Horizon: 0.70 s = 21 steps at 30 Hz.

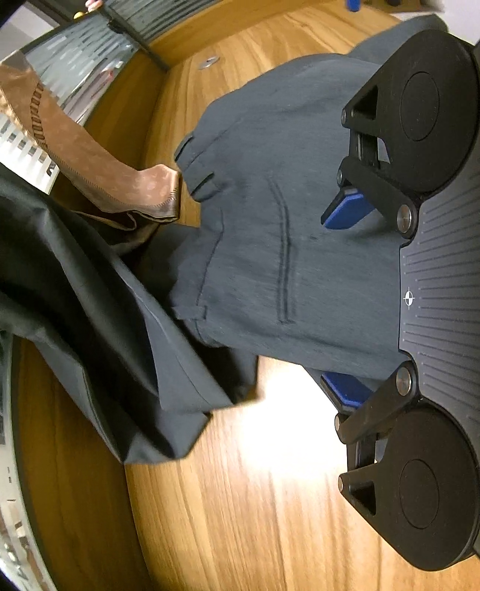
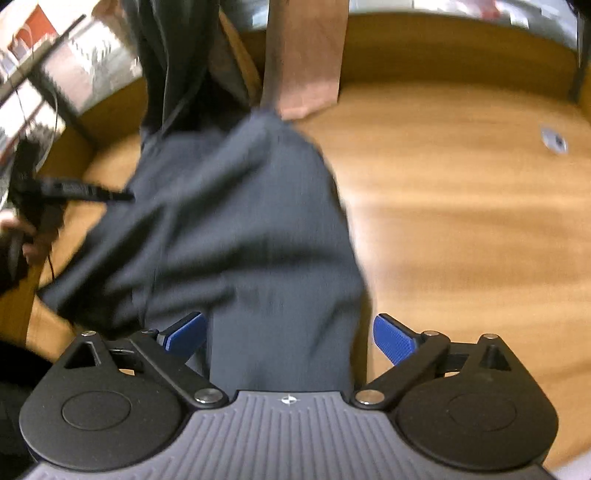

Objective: Fold clothes

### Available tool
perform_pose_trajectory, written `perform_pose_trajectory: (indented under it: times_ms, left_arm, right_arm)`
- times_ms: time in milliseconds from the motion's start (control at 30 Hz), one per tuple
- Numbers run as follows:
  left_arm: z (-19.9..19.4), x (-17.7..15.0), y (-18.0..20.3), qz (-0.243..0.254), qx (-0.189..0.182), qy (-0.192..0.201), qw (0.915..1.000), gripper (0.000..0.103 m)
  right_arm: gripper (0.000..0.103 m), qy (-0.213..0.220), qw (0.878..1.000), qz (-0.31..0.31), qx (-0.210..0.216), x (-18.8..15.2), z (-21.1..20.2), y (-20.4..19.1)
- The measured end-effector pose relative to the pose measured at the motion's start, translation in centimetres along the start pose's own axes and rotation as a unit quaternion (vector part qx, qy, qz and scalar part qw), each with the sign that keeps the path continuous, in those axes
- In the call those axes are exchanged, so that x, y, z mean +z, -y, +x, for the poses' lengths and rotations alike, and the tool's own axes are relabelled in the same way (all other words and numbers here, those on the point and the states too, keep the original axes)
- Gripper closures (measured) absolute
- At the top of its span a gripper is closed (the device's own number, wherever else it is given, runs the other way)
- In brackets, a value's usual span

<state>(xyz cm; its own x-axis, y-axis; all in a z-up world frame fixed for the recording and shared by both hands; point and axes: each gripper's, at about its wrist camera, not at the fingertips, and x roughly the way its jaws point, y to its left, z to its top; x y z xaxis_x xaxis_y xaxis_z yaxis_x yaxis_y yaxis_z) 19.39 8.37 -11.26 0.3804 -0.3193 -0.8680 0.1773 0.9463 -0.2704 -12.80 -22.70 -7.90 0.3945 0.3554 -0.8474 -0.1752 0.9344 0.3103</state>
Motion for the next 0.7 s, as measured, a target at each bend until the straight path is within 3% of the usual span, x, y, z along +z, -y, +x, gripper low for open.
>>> perform_pose_trajectory:
  times_ms: [67,200,400,500,533,700]
  left_arm:
    - [0.8,0.6,0.2,-0.004,0.001,-0.007,1.0,0.026]
    - [2.0,1.0,0.3,-0.007,0.005,-0.028,0.9996,0.043]
    - [1.5,0.5,-0.3,-0.027,0.007,-0.021,0.9994,0.075]
    - [0.3,0.2,-0.7,-0.045,0.004,-0.007,0.9989,0.086]
    - [-0.1,0.1,-0.8,-0.051,0.003,-0.002,0.9987,0.089]
    - [-2.8,-0.7,-0.5,-0.059,0.01,0.016,0.9981,0.094]
  right_arm:
    - [0.004,0.012,1.0,0.016,0.007,2.1,0.9,0.7]
    - [0.006,-0.002,0.998,0.063,0.031,5.2,4.9,3.0]
    - [0.03,-0.054,0.997,0.059,0.022,6.3,10.1,3.2]
    - [0.071,-0.07,0.996,0.045,0.017,6.2,11.0,2.6]
    - [0.095,-0.071,0.997,0.04,0.012,6.2,11.0,2.4]
    - [0.1,-0.032,0.999,0.025,-0.008,7.3,8.1,0.7]
